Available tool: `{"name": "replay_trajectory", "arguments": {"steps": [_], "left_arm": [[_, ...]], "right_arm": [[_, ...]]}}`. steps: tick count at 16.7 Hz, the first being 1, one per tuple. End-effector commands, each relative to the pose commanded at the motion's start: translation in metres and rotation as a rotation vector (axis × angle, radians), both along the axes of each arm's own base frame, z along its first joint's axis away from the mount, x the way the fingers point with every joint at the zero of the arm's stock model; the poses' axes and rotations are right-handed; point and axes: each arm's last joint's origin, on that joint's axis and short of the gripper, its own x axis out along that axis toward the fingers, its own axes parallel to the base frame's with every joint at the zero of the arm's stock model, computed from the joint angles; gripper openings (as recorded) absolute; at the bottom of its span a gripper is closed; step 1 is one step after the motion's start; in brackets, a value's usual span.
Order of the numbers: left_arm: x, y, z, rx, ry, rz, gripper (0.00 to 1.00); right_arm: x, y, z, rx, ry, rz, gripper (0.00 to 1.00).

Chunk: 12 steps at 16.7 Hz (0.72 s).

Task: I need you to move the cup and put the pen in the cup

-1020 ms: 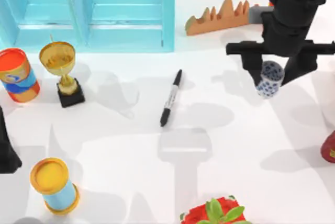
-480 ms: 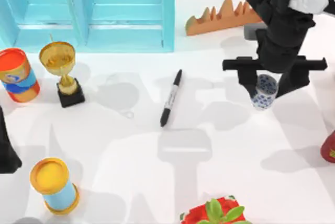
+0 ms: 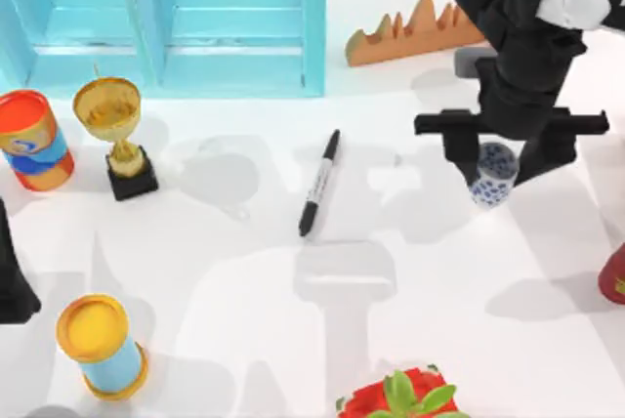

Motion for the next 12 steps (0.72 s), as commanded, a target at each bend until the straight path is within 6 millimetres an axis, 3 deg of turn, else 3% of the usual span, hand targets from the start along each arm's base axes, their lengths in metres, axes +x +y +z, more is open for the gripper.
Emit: {"name": "replay_trajectory", "arguments": {"steps": [9,12], "left_arm": [[0.0,0.0,0.0,0.0,0.0,0.0,1.0],[0.0,0.0,0.0,0.0,0.0,0.0,1.0]], "right_arm": [[0.0,0.0,0.0,0.0,0.0,0.0,0.98],[0.0,0.0,0.0,0.0,0.0,0.0,1.0]]}}
